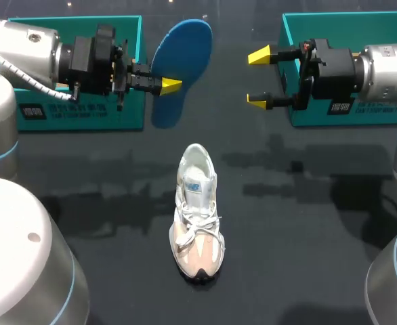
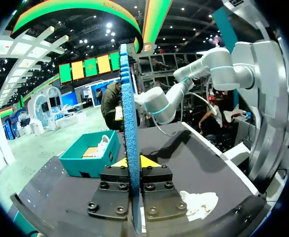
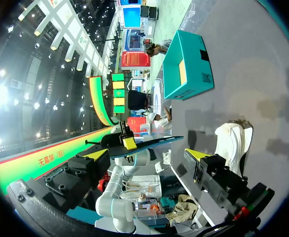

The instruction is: Take the shoe out of the shoebox, open the shoe tongue, remove and reinsert the insole, then place the shoe into the shoebox

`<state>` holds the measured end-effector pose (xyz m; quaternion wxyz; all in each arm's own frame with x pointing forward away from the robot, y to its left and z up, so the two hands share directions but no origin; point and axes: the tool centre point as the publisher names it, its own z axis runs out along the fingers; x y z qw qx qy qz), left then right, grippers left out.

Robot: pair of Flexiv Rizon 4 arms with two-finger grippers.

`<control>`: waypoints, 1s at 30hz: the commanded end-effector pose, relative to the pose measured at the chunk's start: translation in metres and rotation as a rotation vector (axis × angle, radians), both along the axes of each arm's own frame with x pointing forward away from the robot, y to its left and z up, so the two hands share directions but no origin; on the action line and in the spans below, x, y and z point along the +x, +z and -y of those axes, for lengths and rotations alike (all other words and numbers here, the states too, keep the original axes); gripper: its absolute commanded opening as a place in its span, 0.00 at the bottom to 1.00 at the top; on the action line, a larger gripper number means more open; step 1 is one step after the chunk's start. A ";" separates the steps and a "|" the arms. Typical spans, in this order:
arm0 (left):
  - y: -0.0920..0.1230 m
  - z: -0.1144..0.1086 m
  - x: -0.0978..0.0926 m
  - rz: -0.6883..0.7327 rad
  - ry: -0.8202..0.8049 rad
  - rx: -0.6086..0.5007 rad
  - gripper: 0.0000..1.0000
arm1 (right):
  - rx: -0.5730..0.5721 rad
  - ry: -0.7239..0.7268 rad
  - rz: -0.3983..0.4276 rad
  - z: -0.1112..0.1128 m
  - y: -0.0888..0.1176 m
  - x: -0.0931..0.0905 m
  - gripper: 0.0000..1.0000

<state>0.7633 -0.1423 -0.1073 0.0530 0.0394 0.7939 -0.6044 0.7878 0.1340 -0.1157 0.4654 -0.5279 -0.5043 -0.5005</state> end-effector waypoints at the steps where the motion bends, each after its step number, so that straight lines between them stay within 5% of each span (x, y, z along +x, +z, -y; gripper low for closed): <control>1: 0.003 0.001 0.006 -0.185 -0.001 0.036 0.00 | -0.002 -0.002 0.000 -0.001 0.000 -0.001 1.00; 4: 0.003 0.001 0.006 -0.185 -0.001 0.036 0.00 | -0.002 -0.002 0.000 -0.001 0.000 -0.001 1.00; 8: 0.009 -0.002 0.011 -0.463 0.039 -0.022 0.00 | -0.002 -0.002 0.000 -0.001 0.000 -0.001 1.00; 16: 0.007 -0.003 0.004 -0.792 0.104 -0.084 0.00 | -0.002 -0.002 0.000 -0.001 0.000 -0.001 1.00; 30: 0.002 -0.002 -0.005 -0.852 0.106 -0.095 0.00 | -0.002 -0.002 0.000 -0.001 0.000 -0.001 1.00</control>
